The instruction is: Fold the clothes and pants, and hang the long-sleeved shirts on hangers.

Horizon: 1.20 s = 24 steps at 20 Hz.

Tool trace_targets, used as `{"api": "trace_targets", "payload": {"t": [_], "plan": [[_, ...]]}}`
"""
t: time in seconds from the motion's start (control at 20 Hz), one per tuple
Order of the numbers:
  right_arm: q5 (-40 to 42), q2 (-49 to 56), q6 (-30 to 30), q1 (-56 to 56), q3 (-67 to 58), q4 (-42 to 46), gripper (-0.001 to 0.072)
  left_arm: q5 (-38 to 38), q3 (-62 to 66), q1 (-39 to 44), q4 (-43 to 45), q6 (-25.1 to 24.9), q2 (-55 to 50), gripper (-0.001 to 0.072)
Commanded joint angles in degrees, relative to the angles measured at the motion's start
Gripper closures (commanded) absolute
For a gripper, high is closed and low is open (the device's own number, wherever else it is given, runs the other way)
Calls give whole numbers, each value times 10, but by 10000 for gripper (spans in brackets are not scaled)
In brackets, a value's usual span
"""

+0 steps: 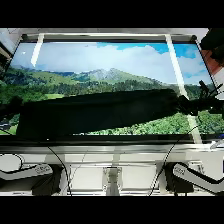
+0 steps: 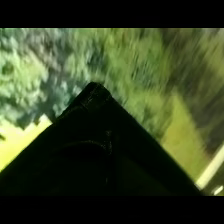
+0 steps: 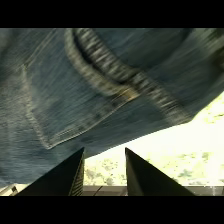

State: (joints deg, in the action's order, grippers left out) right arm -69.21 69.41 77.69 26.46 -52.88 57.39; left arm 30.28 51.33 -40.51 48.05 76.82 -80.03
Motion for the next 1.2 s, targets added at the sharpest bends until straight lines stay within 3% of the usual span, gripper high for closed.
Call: {"api": "trace_targets", "payload": {"t": [0.0,0.1,0.15,0.2,0.25,0.4,0.55,0.7,0.75,0.8,1.0,1.15], "plan": [[19,0,-3,-1,0,0,442,-61,3,-5,-153,12,-28,685],[42,0,-3,-1,0,1,442,-69,3,-2,-199,12,-58,670],[50,0,-3,-1,0,1,442,-74,3,-1,-216,12,-70,583],[57,0,-3,-1,0,1,442,-83,3,2,-232,12,-80,441],[56,0,-9,-5,0,1,445,-89,5,2,-238,7,-86,419],[45,1,-28,-75,0,19,455,-91,35,2,-243,-57,-90,419],[94,22,-13,-209,0,24,484,-85,85,2,-243,-82,-90,412],[186,77,5,-346,0,12,636,-57,128,2,-243,-124,-90,386],[223,101,12,-381,-2,-4,663,-36,140,2,-243,-148,-90,317],[249,131,12,-412,-12,-26,688,-6,151,2,-242,-178,-90,309],[253,269,15,-483,-137,-64,688,118,159,1,-237,-269,-89,309],[253,335,40,-497,-228,-64,688,163,159,2,-193,-272,-88,311]]}}
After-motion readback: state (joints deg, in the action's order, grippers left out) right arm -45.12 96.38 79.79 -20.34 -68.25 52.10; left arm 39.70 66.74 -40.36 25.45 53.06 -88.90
